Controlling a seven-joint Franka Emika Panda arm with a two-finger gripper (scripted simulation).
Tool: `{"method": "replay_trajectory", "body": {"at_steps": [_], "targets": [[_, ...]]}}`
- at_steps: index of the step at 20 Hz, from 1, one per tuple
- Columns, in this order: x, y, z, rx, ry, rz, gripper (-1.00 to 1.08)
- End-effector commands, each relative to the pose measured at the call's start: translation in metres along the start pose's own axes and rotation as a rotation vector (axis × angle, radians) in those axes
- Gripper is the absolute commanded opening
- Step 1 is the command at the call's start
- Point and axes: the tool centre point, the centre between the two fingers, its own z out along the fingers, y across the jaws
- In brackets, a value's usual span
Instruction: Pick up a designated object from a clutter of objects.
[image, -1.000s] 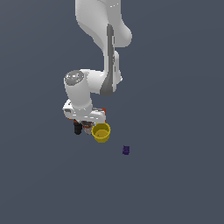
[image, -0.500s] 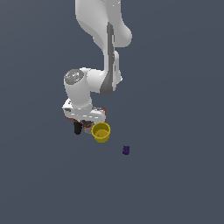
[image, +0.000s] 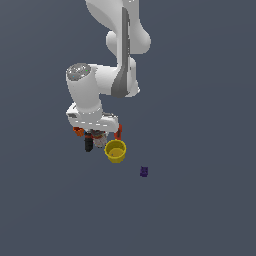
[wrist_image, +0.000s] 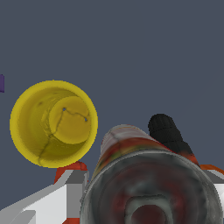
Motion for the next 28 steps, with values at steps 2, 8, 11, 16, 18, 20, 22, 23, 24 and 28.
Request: {"method": "replay_trajectory", "body": {"at_steps": [2,8,11,16,18,20,22,23,24,28], "targets": [[-0.003,0.007,-0.029,-0.001,0.002,0.004,-1.00],[-0.011,0.017,-0.087,-0.001,-0.002,0.004,-1.00],[-0.015,0.023,-0.117,-0.001,-0.004,0.004,-1.00],[-0.021,0.031,-0.165,-0.001,-0.007,0.004,-1.00],[-0.022,0.034,-0.181,-0.001,-0.008,0.004,-1.00],[-0.024,0.036,-0.196,-0.001,-0.009,0.004,-1.00],[-0.025,0.039,-0.209,-0.001,-0.009,0.004,-1.00],[-0.025,0.040,-0.214,-0.001,-0.010,0.004,-1.00],[-0.025,0.041,-0.220,-0.001,-0.010,0.004,-1.00],[-0.026,0.043,-0.235,0.000,-0.011,0.004,-1.00]]}}
